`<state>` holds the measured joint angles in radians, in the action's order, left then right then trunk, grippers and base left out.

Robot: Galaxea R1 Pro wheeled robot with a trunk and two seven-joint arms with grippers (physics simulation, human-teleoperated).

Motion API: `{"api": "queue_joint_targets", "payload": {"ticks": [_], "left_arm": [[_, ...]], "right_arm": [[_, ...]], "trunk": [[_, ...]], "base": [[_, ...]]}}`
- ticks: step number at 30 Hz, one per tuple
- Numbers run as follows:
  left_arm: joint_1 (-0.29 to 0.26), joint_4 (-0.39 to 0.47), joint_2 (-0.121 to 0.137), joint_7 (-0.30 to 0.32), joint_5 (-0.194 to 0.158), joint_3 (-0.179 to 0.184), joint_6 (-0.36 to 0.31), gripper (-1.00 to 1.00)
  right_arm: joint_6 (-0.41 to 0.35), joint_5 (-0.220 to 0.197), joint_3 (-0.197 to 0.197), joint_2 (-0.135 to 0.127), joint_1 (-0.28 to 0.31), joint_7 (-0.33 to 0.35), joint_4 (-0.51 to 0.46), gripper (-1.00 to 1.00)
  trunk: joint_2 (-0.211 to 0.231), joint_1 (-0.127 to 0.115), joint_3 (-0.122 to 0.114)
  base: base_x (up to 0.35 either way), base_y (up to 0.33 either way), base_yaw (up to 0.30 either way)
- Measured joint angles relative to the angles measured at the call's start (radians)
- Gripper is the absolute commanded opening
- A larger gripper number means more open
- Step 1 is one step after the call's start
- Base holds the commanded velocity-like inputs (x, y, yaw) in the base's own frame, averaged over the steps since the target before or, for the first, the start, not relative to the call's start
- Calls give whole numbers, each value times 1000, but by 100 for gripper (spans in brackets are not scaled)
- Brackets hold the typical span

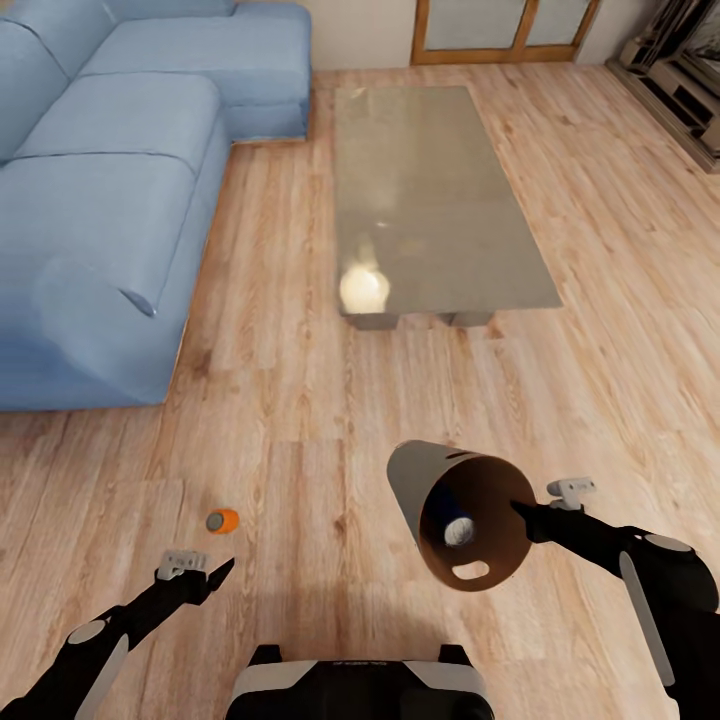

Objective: Put the three can of soda from the living room inside the tash can in the kitchen.

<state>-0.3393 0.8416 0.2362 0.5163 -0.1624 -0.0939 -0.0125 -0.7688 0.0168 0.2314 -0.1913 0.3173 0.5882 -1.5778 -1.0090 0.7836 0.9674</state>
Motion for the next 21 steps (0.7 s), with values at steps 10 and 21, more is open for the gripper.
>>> {"api": "queue_joint_targets", "payload": {"ticks": [10, 21], "left_arm": [[0, -1, 0, 1, 0, -1, -3, 100], [0, 1, 0, -3, 0, -1, -1, 100]], "right_arm": [[3, 3, 1, 0, 0, 1, 1, -100], [4, -3, 2, 0, 0, 2, 3, -100]], "trunk": [[0, 0, 0], [0, 0, 0]], "base": [[118, 300, 11], [131, 216, 0]]}}
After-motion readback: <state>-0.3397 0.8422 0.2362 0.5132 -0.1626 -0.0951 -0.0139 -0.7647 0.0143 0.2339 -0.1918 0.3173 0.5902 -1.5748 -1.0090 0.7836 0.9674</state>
